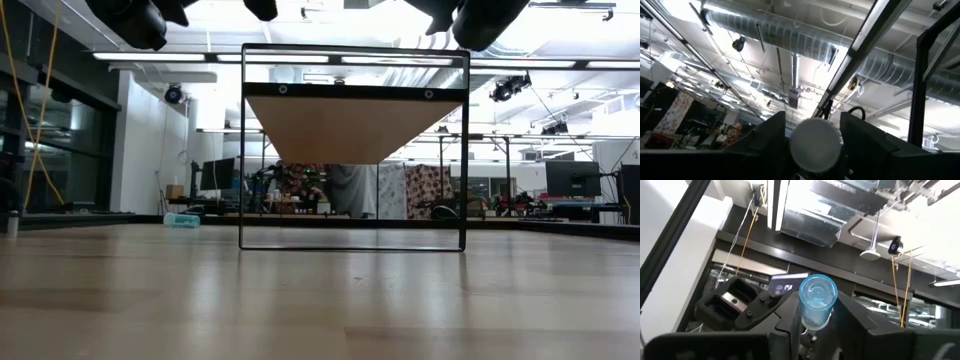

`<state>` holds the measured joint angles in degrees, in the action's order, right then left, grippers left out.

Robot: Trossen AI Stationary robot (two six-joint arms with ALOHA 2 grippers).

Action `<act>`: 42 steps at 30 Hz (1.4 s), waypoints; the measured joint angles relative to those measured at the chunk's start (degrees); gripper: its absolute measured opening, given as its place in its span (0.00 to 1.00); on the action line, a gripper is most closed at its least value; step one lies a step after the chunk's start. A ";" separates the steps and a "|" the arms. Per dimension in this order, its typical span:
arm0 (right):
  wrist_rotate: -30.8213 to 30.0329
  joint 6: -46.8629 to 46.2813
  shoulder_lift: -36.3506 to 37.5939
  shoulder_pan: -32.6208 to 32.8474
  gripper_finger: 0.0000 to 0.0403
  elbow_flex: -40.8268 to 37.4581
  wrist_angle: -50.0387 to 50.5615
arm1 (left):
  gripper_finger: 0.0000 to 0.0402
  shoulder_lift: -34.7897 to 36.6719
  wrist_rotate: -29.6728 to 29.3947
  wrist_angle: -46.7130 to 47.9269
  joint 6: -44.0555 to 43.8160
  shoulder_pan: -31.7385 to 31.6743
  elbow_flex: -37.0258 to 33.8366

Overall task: Pick and place medicine bottles onto shelf by color
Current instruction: Put the transparent blue pill bottle on the shelf

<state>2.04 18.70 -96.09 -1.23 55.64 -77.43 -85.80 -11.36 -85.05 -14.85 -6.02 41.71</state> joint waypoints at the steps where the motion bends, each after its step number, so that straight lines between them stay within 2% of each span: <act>1: 0.00 -0.03 0.02 -0.34 0.22 0.00 -0.40 | 0.43 0.00 -0.03 -0.54 0.00 -0.01 0.00; 7: 0.75 -0.93 0.02 -2.22 0.22 0.31 -0.13 | 0.34 0.00 -0.56 -0.82 -2.15 -0.09 0.00; 10: 3.09 -3.18 0.02 -3.10 0.22 1.56 0.80 | 0.31 0.11 -0.49 -0.50 -3.18 -0.09 0.04; 12: 4.60 -4.47 0.02 -3.42 0.22 2.35 1.52 | 0.30 0.22 -0.29 -0.38 -3.51 -0.07 0.11; 20: 4.33 -4.72 0.02 -3.61 0.22 2.69 1.97 | 0.32 0.09 -0.19 -0.94 -3.92 -0.07 0.08; 26: 4.20 -4.92 0.04 -3.61 0.22 2.71 2.21 | 0.28 0.07 -0.51 -1.12 -3.58 -0.02 0.07; 31: 3.69 -4.68 0.04 -3.66 0.29 2.79 2.39 | 0.24 0.01 -0.88 -1.29 -3.43 0.00 0.02; 42: 0.65 -3.79 1.13 -3.66 0.48 2.75 5.00 | 0.24 0.15 -1.34 -0.63 0.13 -0.12 -0.14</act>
<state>2.69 14.91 -94.97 -4.89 58.39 -72.43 -85.65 -12.70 -85.68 -14.72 -6.14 41.57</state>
